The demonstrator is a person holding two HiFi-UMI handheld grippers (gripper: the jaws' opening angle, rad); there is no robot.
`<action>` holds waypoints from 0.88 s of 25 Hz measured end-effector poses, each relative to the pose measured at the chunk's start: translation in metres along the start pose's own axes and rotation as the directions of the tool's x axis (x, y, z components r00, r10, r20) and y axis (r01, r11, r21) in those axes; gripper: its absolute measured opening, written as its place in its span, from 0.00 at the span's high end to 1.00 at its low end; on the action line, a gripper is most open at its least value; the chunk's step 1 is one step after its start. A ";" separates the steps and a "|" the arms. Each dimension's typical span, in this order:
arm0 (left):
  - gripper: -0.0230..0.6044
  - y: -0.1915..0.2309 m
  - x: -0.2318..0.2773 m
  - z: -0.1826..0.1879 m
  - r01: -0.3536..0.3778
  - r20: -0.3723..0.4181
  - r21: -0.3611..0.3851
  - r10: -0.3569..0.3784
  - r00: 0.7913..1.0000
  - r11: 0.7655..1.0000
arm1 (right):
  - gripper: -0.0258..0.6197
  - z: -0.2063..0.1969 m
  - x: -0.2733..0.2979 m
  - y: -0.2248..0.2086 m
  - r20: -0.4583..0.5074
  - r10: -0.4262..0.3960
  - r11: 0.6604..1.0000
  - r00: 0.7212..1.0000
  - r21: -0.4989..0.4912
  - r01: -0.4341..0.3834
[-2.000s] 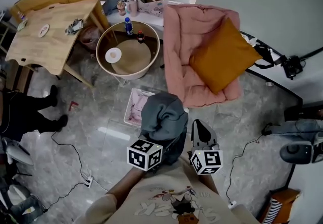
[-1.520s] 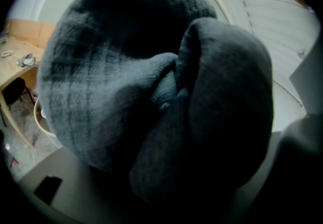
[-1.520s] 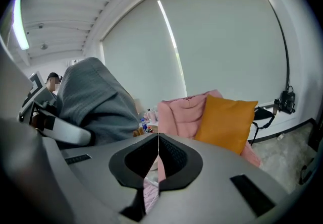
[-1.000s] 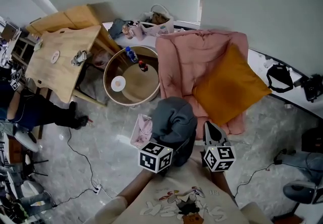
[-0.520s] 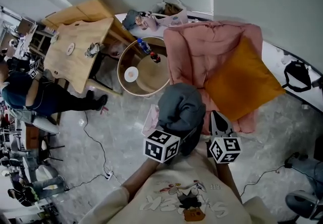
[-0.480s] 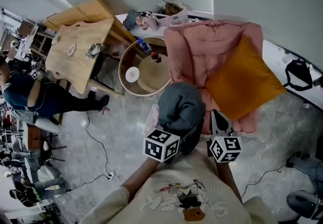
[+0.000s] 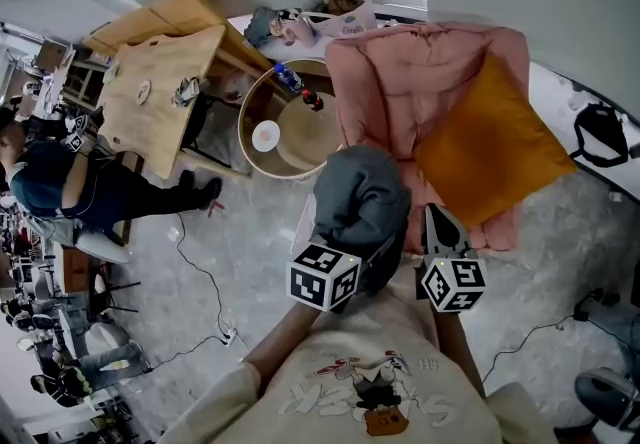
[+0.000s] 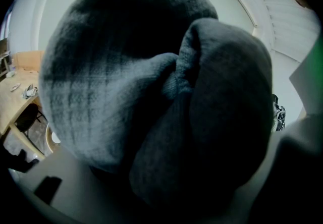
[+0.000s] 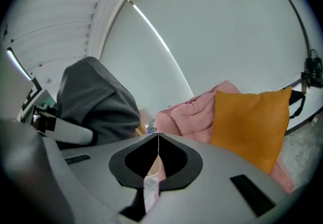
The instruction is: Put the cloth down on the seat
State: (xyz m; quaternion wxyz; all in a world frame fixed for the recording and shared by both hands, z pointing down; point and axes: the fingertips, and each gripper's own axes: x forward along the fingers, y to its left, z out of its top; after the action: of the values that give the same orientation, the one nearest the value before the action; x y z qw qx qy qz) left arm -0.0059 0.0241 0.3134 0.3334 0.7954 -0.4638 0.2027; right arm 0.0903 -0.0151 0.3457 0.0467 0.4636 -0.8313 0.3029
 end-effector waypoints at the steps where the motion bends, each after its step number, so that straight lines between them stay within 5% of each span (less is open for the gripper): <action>1: 0.40 0.001 0.004 0.000 0.009 0.000 -0.006 -0.009 1.000 1.000 | 0.93 -0.001 0.000 -0.001 -0.005 -0.007 1.000 1.000 -0.007 0.007; 22: 0.40 0.095 0.141 0.001 0.073 -0.145 -0.135 -0.092 0.985 0.988 | 0.93 -0.024 0.088 -0.046 -0.162 -0.133 0.988 0.978 -0.105 0.117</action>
State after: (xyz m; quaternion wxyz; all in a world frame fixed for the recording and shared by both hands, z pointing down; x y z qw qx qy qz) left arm -0.0197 -0.0949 0.4343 0.4266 0.7730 -0.4158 0.2180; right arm 0.0727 -0.0849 0.4177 0.1576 0.4850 -0.8070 0.2979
